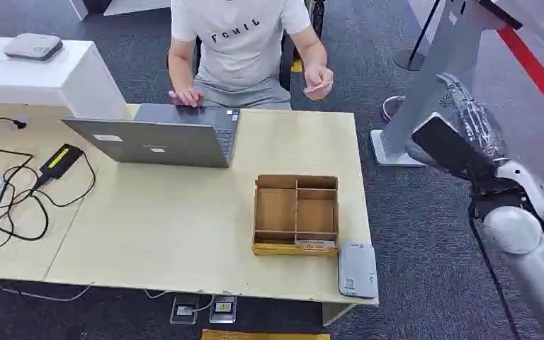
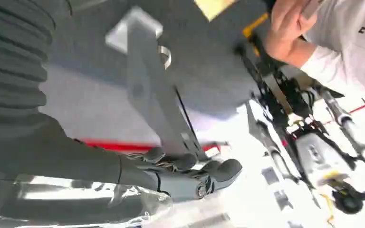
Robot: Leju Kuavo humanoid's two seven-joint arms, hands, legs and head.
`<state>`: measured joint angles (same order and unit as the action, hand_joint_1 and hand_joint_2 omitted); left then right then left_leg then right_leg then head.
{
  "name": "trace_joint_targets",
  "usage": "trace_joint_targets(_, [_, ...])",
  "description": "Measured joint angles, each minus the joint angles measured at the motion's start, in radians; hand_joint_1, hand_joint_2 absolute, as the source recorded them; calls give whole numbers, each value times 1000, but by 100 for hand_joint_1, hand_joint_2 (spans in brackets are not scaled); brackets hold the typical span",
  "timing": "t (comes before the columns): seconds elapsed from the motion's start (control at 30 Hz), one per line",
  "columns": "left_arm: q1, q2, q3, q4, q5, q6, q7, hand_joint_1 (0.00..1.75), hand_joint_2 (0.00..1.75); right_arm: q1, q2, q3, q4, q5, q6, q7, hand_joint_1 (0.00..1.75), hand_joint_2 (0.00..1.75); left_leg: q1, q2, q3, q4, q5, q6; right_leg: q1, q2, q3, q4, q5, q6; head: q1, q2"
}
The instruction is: Pass the card to the sensor for recognition and then transmit it.
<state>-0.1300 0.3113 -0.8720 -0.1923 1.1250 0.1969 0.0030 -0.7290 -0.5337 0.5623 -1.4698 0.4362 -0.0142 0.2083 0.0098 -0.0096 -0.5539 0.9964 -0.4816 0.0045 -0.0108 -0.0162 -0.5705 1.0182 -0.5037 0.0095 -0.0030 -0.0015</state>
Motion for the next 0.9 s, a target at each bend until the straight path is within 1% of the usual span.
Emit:
trace_joint_targets(0.13, [0, -1, -1, 0, -4, -6, -2, 0, 0, -12, 43, 26, -11, 197, 44, -11, 0, 175, 0, 0, 0, 0, 0, 0, 0, -1, 0, 0, 0, 0, 0, 0])
trace_joint_targets(0.2, [0, -1, -2, 0, -6, -8, -5, 0, 0, -11, 66, 37, -11, 250, 55, -17, 0, 175, 0, 0, 0, 0, 0, 0, 0, 0, 0, 0, 0, 0, 0, 0])
trace_joint_targets(0.37, [1, -6, -6, 0, -10, -18, -7, 0, 0, -7, 104, 47, -7, 354, 76, -20, 0, 175, 0, 1, 0, 0, 0, 0, 0, 0, -1, 0, 0, 0, 0, 0])
trace_joint_targets(0.43, [0, -7, -7, 0, -10, -20, -7, 0, 0, -1, 119, 47, -2, 382, 79, -22, 0, 175, 0, 1, 0, 0, 0, 0, 0, 0, -1, 0, 0, 0, 1, 0])
trace_joint_targets(0.73, [1, -13, -18, 0, -8, -20, -7, 0, 0, 5, 151, 47, 17, 435, 95, -39, 0, 175, 0, 1, 0, 0, 0, 0, 0, 0, -1, 0, 0, 0, 1, 0])
trace_joint_targets(0.77, [1, -14, -18, 0, -7, -20, -7, 0, 0, 7, 156, 47, 21, 438, 96, -42, 9, 175, 0, 1, 0, 0, 0, 0, 0, 0, -1, 0, 0, 0, 0, 0])
trace_joint_targets(0.9, [2, -18, -19, 0, -4, -21, -7, 0, 0, 14, 172, 46, 32, 425, 106, -55, 9, 175, 0, 1, 0, 0, 0, 0, 0, 0, -1, 0, 0, 0, 0, 0])
